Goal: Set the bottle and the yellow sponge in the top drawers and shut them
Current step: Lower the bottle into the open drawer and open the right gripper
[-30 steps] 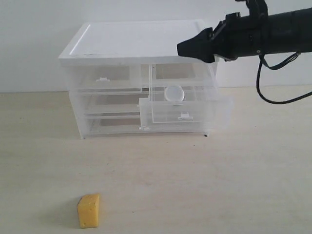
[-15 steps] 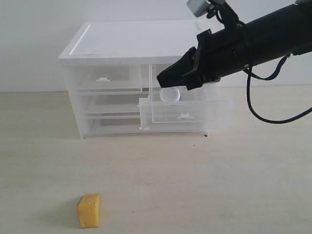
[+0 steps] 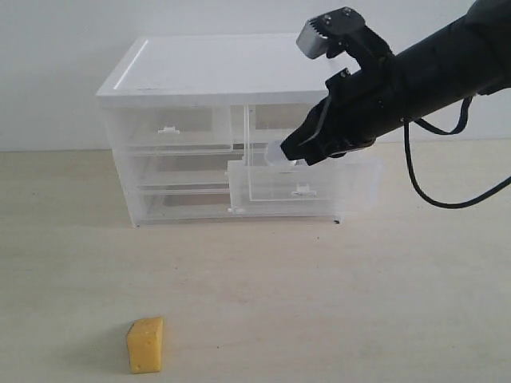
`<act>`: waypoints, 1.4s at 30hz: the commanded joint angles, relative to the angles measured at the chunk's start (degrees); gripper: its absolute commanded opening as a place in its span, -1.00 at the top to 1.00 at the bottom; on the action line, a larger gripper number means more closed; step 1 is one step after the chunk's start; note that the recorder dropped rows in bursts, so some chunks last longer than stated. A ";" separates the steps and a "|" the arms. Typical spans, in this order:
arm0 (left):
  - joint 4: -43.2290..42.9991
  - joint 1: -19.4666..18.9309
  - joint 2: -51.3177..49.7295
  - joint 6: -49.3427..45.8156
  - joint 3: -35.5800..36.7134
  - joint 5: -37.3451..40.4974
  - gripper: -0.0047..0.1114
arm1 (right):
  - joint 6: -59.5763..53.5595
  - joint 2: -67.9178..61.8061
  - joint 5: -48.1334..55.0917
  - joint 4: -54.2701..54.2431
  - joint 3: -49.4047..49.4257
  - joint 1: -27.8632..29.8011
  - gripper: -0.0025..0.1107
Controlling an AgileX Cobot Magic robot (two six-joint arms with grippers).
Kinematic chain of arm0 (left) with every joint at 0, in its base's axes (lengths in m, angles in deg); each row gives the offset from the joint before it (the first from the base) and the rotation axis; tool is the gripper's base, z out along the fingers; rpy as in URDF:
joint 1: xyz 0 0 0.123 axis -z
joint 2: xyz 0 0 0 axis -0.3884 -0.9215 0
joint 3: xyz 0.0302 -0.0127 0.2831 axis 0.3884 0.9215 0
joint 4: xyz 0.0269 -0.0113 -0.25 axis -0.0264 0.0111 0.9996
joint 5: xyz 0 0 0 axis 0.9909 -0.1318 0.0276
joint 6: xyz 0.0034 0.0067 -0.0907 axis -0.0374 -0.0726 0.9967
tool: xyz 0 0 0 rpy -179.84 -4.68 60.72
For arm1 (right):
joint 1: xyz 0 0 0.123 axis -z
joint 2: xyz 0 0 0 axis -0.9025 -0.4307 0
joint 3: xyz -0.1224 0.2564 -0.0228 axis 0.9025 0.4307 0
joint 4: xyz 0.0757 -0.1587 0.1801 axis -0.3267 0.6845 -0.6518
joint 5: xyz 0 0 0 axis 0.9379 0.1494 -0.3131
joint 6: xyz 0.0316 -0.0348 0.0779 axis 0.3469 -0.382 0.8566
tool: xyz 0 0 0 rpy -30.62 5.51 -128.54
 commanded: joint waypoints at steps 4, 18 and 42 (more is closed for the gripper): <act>0.40 -0.05 0.21 0.47 0.14 -0.36 0.85 | 4.31 0.45 -8.21 2.05 -0.18 0.05 0.96; 0.40 -0.05 0.21 0.47 0.14 -0.36 0.85 | 10.43 1.17 -8.59 5.80 -0.18 -0.18 0.96; 0.40 -0.05 0.21 0.47 0.14 -0.36 0.85 | 3.30 -1.62 -8.15 3.44 -1.49 -2.13 0.96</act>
